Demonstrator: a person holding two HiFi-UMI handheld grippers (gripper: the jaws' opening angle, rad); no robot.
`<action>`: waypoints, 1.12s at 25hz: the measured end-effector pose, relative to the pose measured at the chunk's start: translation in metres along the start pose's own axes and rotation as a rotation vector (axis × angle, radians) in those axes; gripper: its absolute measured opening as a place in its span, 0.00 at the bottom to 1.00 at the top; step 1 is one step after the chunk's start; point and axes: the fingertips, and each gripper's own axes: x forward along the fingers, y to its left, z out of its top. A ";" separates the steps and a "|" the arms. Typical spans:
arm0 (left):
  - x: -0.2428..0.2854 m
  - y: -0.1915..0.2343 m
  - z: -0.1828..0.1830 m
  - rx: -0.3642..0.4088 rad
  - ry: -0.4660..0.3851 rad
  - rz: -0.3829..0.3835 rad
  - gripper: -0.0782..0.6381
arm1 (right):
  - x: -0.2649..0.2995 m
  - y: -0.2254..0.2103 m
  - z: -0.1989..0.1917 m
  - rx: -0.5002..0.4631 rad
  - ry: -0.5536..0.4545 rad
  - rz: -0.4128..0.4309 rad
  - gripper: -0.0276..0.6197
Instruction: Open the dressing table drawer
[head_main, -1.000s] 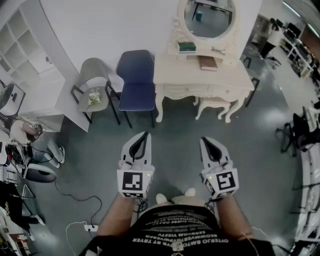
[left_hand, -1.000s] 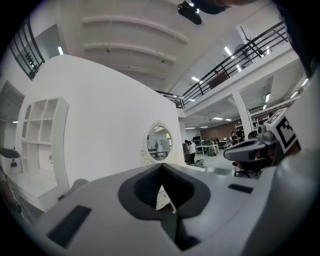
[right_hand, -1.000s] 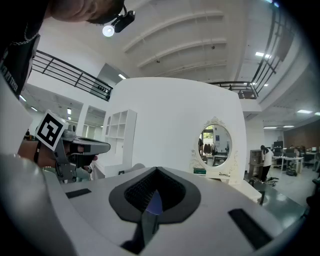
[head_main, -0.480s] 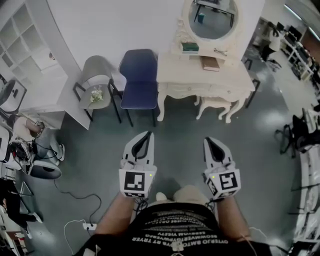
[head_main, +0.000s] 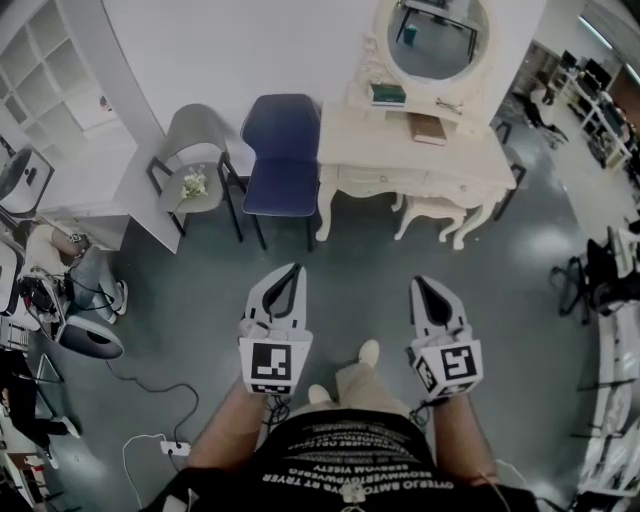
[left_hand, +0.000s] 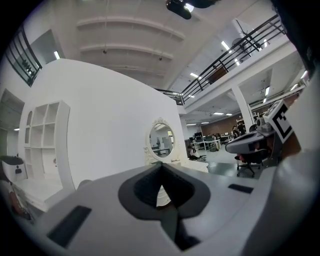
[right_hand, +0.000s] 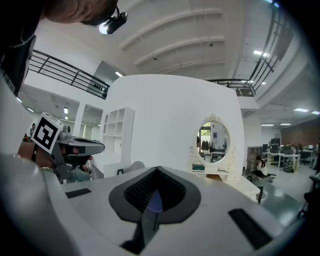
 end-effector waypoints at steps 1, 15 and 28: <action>0.003 0.001 -0.003 -0.003 0.007 0.002 0.11 | 0.004 -0.001 -0.002 -0.002 0.001 0.006 0.05; 0.102 -0.007 -0.002 -0.059 0.040 0.000 0.11 | 0.071 -0.067 -0.013 0.021 0.042 0.053 0.05; 0.164 0.002 0.010 -0.089 0.037 0.043 0.11 | 0.124 -0.115 -0.002 0.009 0.016 0.100 0.05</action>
